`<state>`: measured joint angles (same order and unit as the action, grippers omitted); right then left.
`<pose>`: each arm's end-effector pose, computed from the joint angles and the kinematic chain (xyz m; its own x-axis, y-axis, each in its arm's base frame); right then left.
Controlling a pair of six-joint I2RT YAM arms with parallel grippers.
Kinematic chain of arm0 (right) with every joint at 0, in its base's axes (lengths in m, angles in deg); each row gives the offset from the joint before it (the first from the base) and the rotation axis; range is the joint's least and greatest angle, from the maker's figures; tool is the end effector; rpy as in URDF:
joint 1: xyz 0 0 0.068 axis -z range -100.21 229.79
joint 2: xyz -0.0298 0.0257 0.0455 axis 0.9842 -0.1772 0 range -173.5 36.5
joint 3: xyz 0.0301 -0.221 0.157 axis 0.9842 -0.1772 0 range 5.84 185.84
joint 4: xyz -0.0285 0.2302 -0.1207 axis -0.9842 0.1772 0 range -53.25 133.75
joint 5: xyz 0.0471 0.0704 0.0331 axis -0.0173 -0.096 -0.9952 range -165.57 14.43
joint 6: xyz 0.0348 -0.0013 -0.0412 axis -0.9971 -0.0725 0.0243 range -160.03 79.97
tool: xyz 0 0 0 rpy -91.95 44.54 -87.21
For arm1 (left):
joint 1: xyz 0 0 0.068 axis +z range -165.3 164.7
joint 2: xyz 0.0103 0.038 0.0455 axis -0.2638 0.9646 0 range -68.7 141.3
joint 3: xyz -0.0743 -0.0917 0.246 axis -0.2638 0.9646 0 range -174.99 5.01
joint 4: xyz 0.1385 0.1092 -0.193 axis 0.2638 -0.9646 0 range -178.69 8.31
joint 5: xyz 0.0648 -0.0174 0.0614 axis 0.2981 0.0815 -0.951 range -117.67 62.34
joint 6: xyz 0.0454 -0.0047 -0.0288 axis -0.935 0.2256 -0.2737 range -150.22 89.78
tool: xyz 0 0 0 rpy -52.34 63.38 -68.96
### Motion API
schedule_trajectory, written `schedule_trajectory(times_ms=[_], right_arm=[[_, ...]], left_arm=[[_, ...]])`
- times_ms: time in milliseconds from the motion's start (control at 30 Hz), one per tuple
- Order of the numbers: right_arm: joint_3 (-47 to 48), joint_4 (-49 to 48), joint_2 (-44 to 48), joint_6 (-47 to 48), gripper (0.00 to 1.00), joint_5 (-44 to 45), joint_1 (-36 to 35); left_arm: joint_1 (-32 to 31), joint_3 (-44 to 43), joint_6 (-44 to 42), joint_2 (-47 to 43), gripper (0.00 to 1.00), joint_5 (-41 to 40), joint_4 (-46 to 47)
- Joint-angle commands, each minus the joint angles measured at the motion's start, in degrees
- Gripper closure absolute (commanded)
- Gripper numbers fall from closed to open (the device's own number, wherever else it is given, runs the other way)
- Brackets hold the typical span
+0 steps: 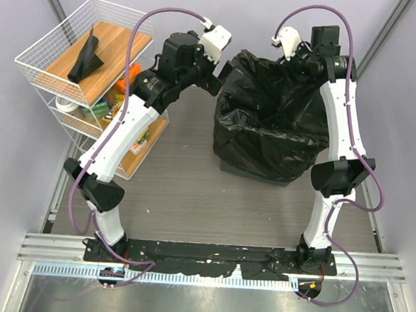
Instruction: Put the trash bags into the trash bin
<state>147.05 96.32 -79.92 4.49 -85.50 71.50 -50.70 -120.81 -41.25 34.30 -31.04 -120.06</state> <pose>0.4190 0.0674 0.4448 -0.2047 -0.7277 -0.6547 -0.5970 0.6228 -0.5056 0.3171 -0.2228 0.4917 -0.1126 0.3144 -0.9426 0.5641 0.8012 0.1998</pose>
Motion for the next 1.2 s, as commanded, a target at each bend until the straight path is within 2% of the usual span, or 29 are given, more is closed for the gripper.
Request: schedule_trajectory(times_ms=[0,133,367,533,800,933,1167], right_arm=[[1.5,5.2,-0.9,3.2,0.48,-8.0,-0.3],[1.4,7.4,-1.1,4.9,0.57,-10.7,-0.4],[-1.6,12.5,0.4,10.8,0.67,-17.7,-1.6],[-5.2,14.4,2.3,14.1,0.76,-18.4,-3.8],[-9.9,15.2,7.1,15.3,0.83,-20.5,-7.3],[-13.4,14.6,9.9,15.5,0.87,-21.7,-8.9],[-12.1,17.3,10.1,18.2,0.93,-23.2,-9.3]], left_arm=[[0.9,-0.6,-0.7,-2.3,0.00,-1.1,2.9],[1.8,-2.1,-0.4,-1.8,0.00,-0.9,2.5],[3.1,-4.2,-0.2,-0.4,0.00,3.1,3.0],[3.8,-7.9,-2.2,2.2,0.00,10.1,2.3],[3.8,-11.5,-10.2,5.6,0.00,20.4,-1.5],[3.8,-11.5,-18.0,5.9,0.00,24.2,-6.9],[4.5,-11.7,-27.0,5.5,0.00,28.4,-15.6]])
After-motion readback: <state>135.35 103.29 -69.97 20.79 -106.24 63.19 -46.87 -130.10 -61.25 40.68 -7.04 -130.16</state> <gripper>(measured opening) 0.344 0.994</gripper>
